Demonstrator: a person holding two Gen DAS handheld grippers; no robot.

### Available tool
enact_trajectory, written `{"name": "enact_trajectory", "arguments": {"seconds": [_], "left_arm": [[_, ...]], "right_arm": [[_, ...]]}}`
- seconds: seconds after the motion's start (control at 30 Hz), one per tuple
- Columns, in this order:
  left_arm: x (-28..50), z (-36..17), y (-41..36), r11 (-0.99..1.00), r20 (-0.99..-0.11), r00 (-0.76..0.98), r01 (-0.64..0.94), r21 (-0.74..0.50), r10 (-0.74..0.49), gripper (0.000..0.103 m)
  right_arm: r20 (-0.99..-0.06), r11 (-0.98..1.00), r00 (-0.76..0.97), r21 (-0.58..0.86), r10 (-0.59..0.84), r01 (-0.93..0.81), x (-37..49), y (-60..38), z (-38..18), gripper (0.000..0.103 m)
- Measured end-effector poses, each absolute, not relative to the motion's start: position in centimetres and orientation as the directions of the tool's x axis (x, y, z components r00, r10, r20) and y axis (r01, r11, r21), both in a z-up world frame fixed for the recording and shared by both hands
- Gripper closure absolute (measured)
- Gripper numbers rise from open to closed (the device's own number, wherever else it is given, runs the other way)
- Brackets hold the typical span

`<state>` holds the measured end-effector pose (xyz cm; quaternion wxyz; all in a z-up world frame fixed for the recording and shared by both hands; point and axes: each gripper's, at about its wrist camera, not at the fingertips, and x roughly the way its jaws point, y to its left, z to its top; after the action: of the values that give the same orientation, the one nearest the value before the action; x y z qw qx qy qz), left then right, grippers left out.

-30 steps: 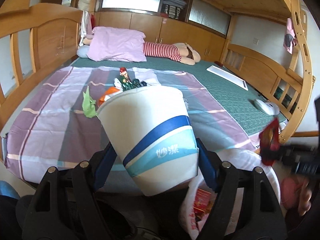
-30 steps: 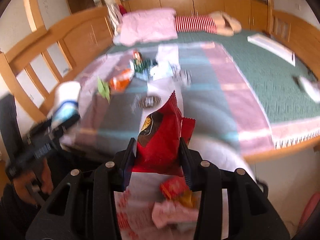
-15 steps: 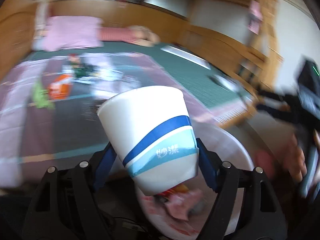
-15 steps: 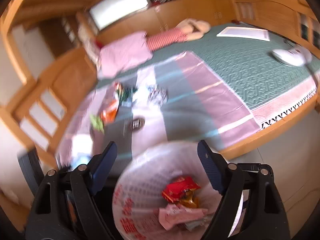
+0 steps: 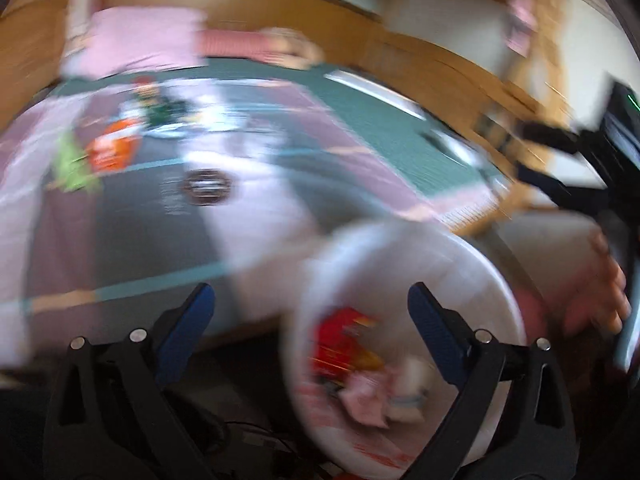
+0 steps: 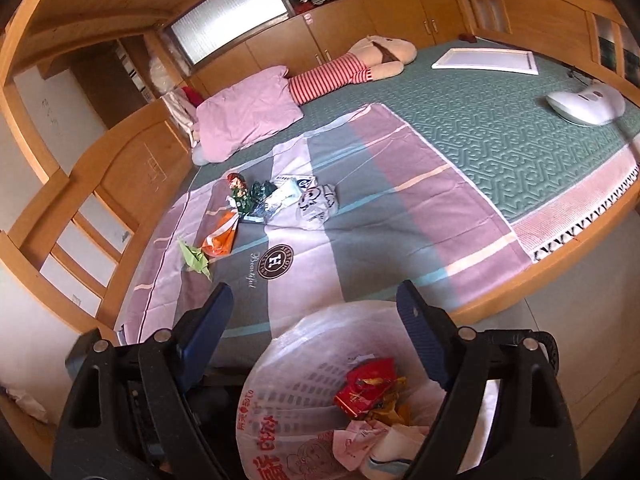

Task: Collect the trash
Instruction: 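Drop the red packet into the bin with the right tool while the left tool carries the cup, then grasp the orange bag with the right tool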

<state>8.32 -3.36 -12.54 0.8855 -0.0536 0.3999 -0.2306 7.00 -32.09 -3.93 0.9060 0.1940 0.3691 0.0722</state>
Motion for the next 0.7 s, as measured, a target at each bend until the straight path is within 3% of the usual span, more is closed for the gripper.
{"name": "enact_trajectory", "arguments": {"seconds": [0.23,0.43,0.53,0.7], "left_arm": [[13.0,-14.7,7.1,0.939,-0.738,0.630,-0.042,-0.341,-0.240,0.007],[14.3,-15.4,13.6,0.897,-0.718,0.684,-0.230,-0.377,-0.127,0.005],[14.4,-16.4,14.7,0.861,-0.733,0.675,-0.317,-0.397,-0.090,0.004],[15.4,-17.4,15.5,0.810,-0.721,0.673,-0.323,-0.490,-0.167,0.004]], "right_arm": [[-0.643,0.908,0.670,0.404,0.371,-0.115,14.3,-25.7,-3.6,0.021],[-0.704,0.907,0.574,0.358,0.418,-0.222,24.9,-14.8,-7.3,0.021],[-0.757,0.929,0.538,0.292,0.370,-0.228,30.2,-8.8,-10.6,0.021],[-0.818,0.975,0.551,0.047,0.164,-0.219,37.7,-0.3,-15.7,0.021]]}}
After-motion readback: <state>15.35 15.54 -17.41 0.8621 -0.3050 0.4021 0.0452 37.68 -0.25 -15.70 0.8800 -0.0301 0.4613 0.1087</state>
